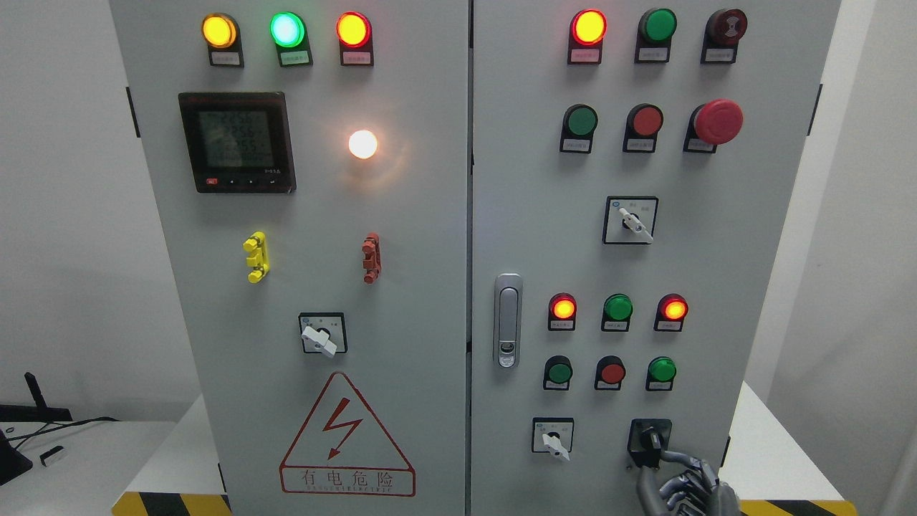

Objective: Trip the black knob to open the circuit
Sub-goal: 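Close the right hand's fingers around the black rotary knob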

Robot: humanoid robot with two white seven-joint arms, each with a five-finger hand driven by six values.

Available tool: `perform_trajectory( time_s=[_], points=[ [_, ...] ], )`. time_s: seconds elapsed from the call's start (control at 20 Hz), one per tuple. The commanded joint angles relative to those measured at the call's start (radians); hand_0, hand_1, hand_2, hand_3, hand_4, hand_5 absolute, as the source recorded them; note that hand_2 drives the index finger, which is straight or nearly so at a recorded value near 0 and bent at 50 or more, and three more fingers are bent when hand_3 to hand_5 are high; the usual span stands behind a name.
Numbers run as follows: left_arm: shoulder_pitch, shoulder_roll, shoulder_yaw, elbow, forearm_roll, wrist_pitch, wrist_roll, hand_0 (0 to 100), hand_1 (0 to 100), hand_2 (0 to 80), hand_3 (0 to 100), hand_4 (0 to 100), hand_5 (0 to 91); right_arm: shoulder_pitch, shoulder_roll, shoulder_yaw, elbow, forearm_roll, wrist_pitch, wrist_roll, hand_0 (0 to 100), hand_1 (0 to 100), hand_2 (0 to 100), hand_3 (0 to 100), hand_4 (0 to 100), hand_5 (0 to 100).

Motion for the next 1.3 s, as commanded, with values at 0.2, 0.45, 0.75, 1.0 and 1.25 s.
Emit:
perform_trajectory(
  time_s=[0.2, 0.45, 0.75, 1.0, 1.25],
  points=[
    [0.0, 0.001, 0.0, 0.0, 0.005, 0.0, 0.0, 12, 39, 0.0, 0, 0, 0.0, -0.011, 0.006, -0.021, 0.003, 0.0, 0.0, 0.0, 39, 78, 43, 81, 89, 100],
    [0.0, 0.001, 0.0, 0.0, 0.005, 0.0, 0.0, 12, 39, 0.0, 0, 0, 0.0, -0.013, 0.008, -0.02, 0.006, 0.0, 0.0, 0.0, 39, 78, 44, 82, 89, 100],
    [0.0, -0.001, 0.0, 0.0, 0.005, 0.0, 0.0, 12, 39, 0.0, 0, 0, 0.0, -0.013, 0.008, -0.02, 0.006, 0.0, 0.002, -0.002, 38, 77, 45, 82, 89, 100],
    [0.0, -0.001, 0.0, 0.0, 0.005, 0.0, 0.0, 12, 39, 0.0, 0, 0, 0.0, -0.013, 0.008, -0.018, 0.006, -0.002, 0.002, 0.0, 39, 76, 46, 84, 90, 100],
    [0.0, 0.001, 0.0, 0.0, 0.005, 0.0, 0.0, 12, 39, 0.0, 0, 0, 0.0, -0.013, 0.014, -0.017, 0.006, -0.002, 0.011, -0.002, 39, 75, 47, 85, 90, 100]
  ],
)
